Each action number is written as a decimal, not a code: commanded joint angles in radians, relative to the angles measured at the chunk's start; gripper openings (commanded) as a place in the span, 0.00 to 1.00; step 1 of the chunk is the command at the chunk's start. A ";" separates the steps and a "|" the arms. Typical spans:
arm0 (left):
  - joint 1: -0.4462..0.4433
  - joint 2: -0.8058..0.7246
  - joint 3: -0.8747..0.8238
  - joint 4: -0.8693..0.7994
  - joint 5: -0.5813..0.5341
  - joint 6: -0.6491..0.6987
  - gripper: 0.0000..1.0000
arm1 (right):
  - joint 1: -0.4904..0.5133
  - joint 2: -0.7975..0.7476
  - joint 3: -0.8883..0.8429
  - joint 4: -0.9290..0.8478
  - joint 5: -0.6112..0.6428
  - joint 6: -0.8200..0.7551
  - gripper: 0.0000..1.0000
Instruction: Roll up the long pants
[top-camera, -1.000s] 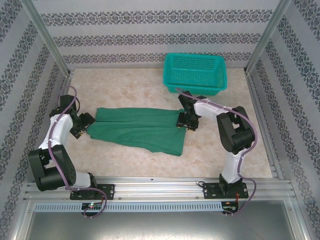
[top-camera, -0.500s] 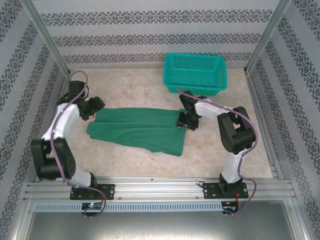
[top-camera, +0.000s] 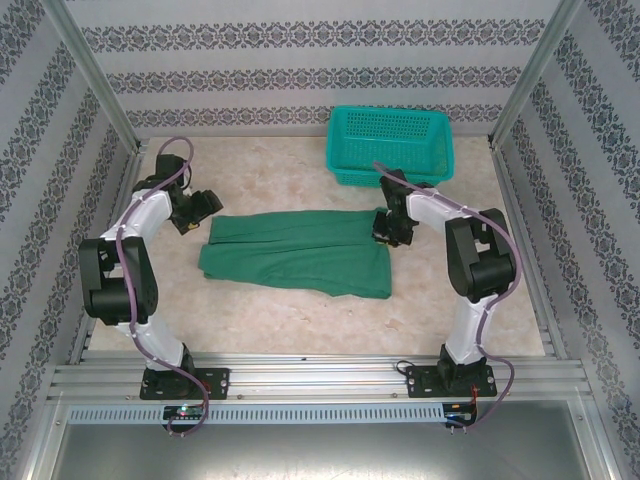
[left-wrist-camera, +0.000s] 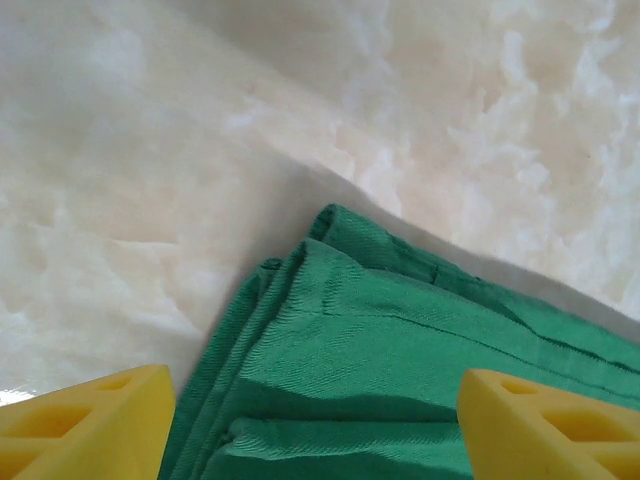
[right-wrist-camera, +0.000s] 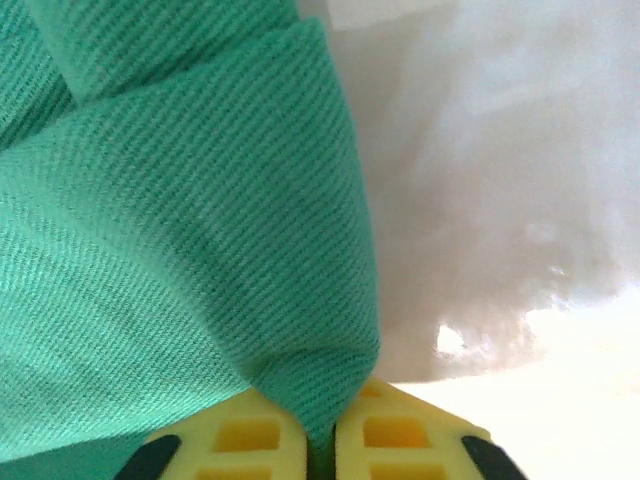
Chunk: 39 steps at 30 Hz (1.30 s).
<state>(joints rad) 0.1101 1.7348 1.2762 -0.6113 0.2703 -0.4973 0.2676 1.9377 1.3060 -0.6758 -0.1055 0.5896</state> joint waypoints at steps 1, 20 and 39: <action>-0.010 0.062 0.025 0.034 0.010 0.037 0.75 | 0.027 0.049 0.044 -0.049 0.026 -0.010 0.17; -0.036 0.190 0.105 0.083 0.004 0.031 0.00 | 0.029 0.021 -0.004 -0.019 0.029 0.019 0.18; -0.046 0.321 0.373 0.019 -0.129 0.009 0.00 | 0.024 0.038 -0.007 0.008 0.037 0.026 0.11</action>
<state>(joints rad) 0.0643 1.9858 1.5990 -0.5690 0.1684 -0.4755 0.2886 1.9644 1.3247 -0.6533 -0.0921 0.6029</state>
